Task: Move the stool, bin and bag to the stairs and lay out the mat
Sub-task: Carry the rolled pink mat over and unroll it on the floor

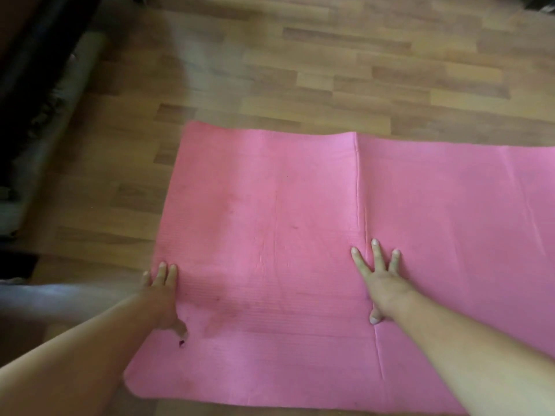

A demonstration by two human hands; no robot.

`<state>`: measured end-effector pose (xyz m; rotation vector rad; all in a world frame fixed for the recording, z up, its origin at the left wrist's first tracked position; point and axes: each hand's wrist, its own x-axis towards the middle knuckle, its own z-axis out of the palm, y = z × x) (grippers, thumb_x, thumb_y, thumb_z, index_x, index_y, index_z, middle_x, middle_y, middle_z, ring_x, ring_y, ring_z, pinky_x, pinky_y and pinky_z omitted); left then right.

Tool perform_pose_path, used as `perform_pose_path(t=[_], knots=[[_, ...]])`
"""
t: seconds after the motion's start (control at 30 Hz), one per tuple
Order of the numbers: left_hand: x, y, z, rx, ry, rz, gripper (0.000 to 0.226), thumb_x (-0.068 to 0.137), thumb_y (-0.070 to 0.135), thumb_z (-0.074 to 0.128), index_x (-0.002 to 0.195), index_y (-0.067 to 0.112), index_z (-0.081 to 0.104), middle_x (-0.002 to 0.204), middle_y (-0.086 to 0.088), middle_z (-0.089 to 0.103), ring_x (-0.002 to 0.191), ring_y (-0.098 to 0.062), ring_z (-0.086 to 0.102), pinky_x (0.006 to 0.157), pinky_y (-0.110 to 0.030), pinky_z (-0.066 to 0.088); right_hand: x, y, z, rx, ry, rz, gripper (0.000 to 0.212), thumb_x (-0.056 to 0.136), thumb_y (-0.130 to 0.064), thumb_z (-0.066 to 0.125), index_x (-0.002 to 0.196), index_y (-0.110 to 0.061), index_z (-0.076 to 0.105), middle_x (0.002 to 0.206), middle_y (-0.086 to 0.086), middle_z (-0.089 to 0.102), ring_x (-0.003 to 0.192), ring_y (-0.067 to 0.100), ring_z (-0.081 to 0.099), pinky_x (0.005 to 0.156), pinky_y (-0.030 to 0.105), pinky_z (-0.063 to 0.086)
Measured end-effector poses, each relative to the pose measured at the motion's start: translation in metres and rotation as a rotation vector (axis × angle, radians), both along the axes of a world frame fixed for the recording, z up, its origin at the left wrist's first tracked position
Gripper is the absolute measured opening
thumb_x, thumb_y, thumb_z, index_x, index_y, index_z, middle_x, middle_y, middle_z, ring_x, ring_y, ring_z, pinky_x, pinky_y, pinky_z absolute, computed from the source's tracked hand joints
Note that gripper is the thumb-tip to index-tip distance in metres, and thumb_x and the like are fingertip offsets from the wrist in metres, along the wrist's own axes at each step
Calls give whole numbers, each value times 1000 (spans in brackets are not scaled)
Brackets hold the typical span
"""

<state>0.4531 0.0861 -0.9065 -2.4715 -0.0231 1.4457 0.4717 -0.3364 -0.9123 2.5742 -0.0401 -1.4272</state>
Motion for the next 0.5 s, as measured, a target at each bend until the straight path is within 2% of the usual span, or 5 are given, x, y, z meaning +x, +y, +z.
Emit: perform_pose_path(t=[0.17, 0.3, 0.37, 0.43, 0.5], knots=[[0, -13, 11, 63, -167, 7, 130, 64, 74, 64, 155, 19, -11, 164, -1, -9, 149, -33, -15, 116, -61, 4, 3, -2, 3, -36, 20, -21, 156, 61, -33, 90, 125, -39, -52, 132, 8, -63, 138, 53, -28, 103, 68, 35], [1, -35, 13, -125, -151, 87, 132, 65, 61, 76, 151, 34, -21, 161, 0, -23, 147, -40, -13, 115, -62, 17, 3, 7, 11, -34, -7, 2, 155, 61, -29, 90, 136, -36, -45, 138, 10, -56, 142, 53, -19, 102, 68, 35], [-8, -31, 1, -153, -81, 106, 140, 60, 61, 80, 147, 38, -28, 157, -4, -32, 144, -48, -15, 112, -65, 23, 1, 21, 15, -12, -84, 26, 142, 69, -11, 84, 146, -32, -33, 148, 11, -47, 143, 54, -14, 103, 71, 31], [-17, -25, -6, -160, -39, 54, 147, 56, 60, 82, 144, 36, -33, 153, -13, -37, 141, -55, -14, 114, -62, 20, -6, 39, 13, 49, -116, 69, 130, 72, 5, 73, 151, -30, -24, 152, 8, -42, 143, 52, -16, 106, 71, 26], [-20, -20, -7, -166, -21, 4, 149, 56, 57, 84, 145, 32, -33, 151, -17, -39, 140, -57, -13, 118, -58, 11, -19, 50, 6, 70, -44, 87, 137, 70, -5, 81, 149, -32, -28, 151, 5, -45, 143, 51, -20, 108, 68, 27]])
